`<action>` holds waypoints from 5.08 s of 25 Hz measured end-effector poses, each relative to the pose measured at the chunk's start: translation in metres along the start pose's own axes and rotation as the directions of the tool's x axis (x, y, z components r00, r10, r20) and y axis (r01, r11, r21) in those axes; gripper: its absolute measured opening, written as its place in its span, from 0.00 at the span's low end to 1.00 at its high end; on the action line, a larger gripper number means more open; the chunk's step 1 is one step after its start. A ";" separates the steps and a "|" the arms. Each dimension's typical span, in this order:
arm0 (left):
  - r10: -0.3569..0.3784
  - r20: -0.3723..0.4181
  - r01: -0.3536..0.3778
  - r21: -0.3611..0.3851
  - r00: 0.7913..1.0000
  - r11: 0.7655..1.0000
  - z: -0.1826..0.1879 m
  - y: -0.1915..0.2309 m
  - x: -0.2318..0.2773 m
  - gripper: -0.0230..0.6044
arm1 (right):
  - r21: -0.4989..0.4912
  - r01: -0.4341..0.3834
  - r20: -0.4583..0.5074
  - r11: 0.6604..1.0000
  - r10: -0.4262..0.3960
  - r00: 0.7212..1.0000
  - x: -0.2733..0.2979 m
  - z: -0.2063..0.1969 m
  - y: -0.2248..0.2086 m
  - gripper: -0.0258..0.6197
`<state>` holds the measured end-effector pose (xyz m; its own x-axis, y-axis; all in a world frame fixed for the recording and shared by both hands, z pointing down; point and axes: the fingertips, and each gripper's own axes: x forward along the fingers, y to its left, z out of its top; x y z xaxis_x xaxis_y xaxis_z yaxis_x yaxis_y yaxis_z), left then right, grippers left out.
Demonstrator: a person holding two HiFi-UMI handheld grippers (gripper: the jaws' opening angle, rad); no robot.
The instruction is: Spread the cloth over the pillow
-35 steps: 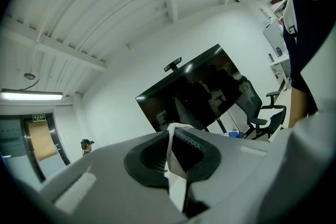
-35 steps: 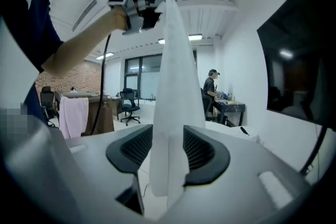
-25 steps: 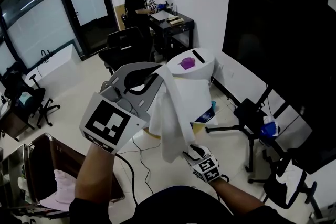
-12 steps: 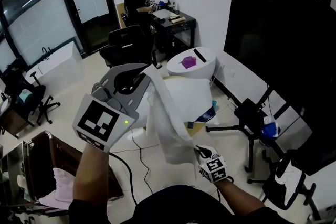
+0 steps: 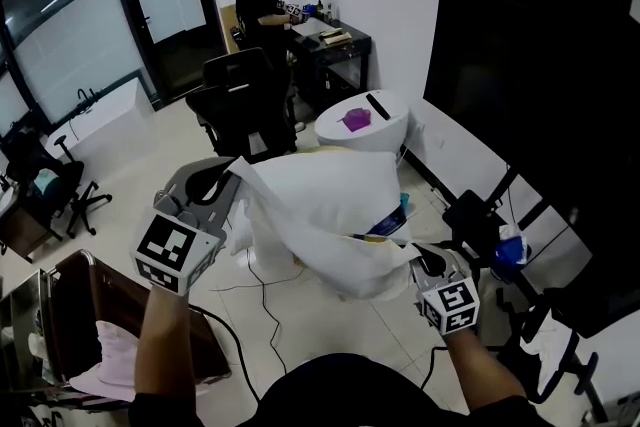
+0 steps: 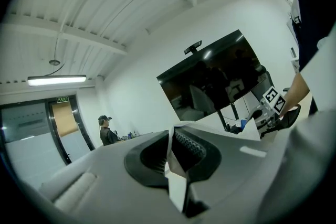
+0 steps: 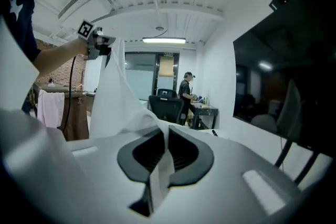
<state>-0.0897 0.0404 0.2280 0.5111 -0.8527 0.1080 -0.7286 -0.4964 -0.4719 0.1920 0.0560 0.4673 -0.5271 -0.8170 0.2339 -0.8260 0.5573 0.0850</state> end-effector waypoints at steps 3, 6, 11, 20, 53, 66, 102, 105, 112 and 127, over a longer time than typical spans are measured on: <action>0.006 -0.050 -0.006 -0.002 0.999 1.000 -0.031 -0.004 -0.001 0.04 | -0.031 0.014 0.056 0.999 -0.012 0.998 -0.005 0.034 -0.017 0.05; 0.014 -0.100 -0.016 -0.019 0.995 1.000 -0.058 -0.006 -0.002 0.04 | -0.087 0.021 0.103 0.996 -0.012 0.995 -0.007 0.067 -0.033 0.05; 0.063 -0.170 -0.069 -0.027 0.983 0.997 -0.084 0.008 -0.009 0.04 | -0.176 0.038 0.148 0.984 -0.011 0.989 -0.008 0.107 -0.063 0.05; 0.177 -0.189 -0.181 0.000 0.966 0.984 -0.090 0.070 -0.015 0.04 | -0.277 0.035 0.207 0.960 0.024 0.978 0.014 0.170 -0.095 0.05; 0.232 -0.113 -0.228 0.044 0.966 0.973 -0.131 0.336 0.184 0.04 | -0.365 0.146 0.274 0.920 -0.044 0.961 0.302 0.343 -0.217 0.05; 0.201 -0.143 -0.196 0.052 0.969 0.979 -0.180 0.424 0.281 0.04 | -0.364 0.166 0.211 0.916 -0.093 0.973 0.437 0.353 -0.267 0.05; 0.032 -0.437 -0.167 -0.275 0.899 0.947 -0.452 0.217 0.167 0.04 | -0.229 -0.105 -0.121 0.968 0.079 0.990 0.404 0.071 -0.139 0.06; 0.050 -0.438 -0.181 -0.262 0.898 0.948 -0.444 0.209 0.152 0.04 | -0.217 -0.102 -0.107 0.971 0.081 0.991 0.391 0.071 -0.134 0.06; 0.121 -0.396 -0.216 -0.205 0.910 0.955 -0.404 0.212 0.138 0.04 | -0.220 -0.087 -0.053 0.972 0.077 0.996 0.368 0.083 -0.135 0.05; 0.114 -0.468 -0.239 -0.218 0.876 0.946 -0.418 0.177 0.123 0.04 | -0.248 -0.140 -0.089 0.958 0.121 0.989 0.355 0.049 -0.130 0.06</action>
<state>-0.3460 -0.2205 0.5234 0.1515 -0.8799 0.4504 -0.9110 -0.3011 -0.2818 0.1028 -0.3134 0.4917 -0.6036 -0.7267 0.3279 -0.6681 0.6855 0.2893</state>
